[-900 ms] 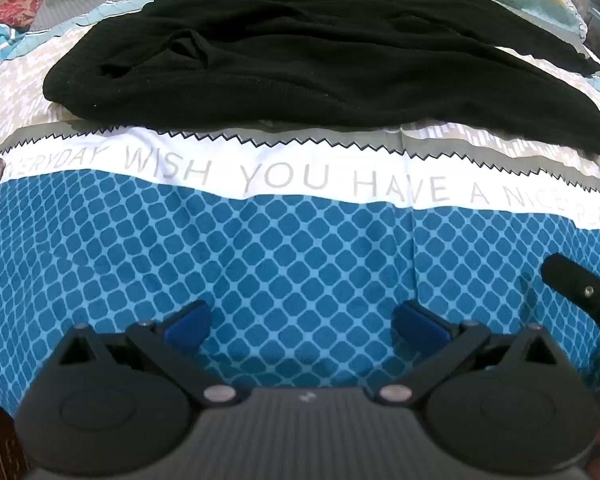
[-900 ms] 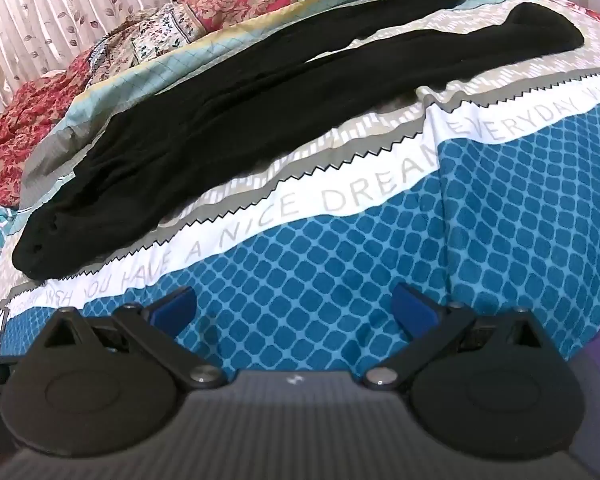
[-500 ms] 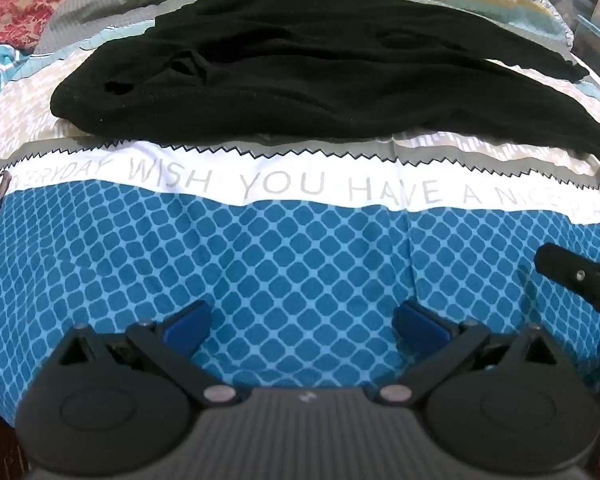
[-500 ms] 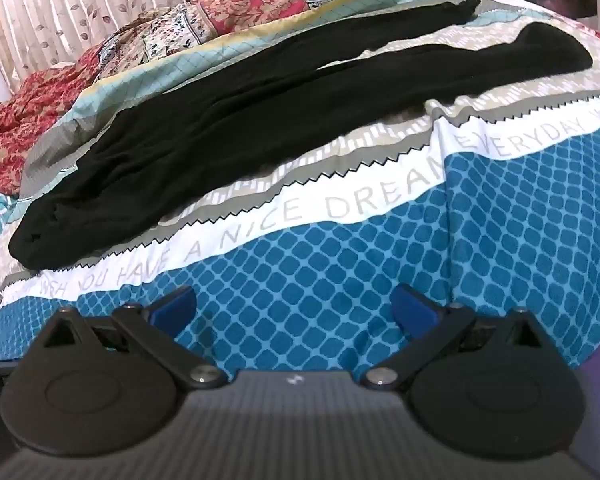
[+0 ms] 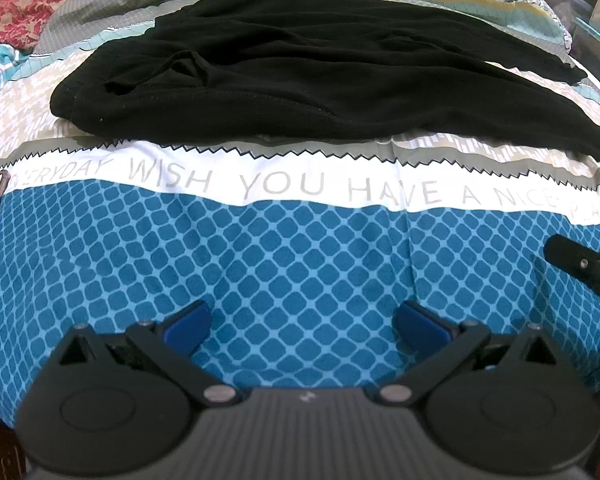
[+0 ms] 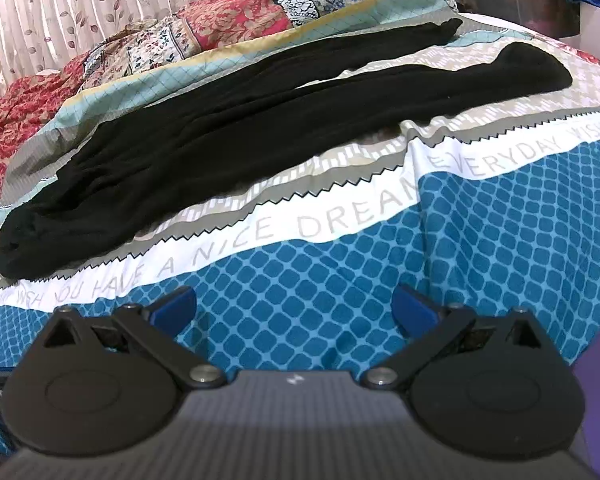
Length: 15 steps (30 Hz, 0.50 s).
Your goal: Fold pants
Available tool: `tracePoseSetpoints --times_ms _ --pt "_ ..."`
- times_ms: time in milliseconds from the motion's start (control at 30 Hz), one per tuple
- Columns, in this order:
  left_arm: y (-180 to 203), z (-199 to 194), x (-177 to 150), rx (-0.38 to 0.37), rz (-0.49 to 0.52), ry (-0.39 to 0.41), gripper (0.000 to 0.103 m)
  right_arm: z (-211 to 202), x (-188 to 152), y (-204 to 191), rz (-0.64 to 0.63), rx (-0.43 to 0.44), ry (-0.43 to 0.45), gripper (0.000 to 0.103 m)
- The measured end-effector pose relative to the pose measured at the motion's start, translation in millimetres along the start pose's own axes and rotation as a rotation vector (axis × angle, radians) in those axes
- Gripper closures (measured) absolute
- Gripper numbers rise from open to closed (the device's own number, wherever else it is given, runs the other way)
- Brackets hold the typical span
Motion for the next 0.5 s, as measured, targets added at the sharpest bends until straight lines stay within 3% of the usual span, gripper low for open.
tracePoseSetpoints --times_ms 500 --pt "0.7 3.0 -0.2 0.003 0.004 0.004 0.0 -2.5 0.9 3.6 0.016 0.014 0.024 0.0"
Point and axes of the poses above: each gripper's, at about its wrist camera, not at the fingertips, and z roughly the way its jaws point, y to its right, x to its top, the point moved 6 cm from there along z, roughly the way its jaws point, and after that the axes turned 14 degrees about x, right-handed, at the moved point
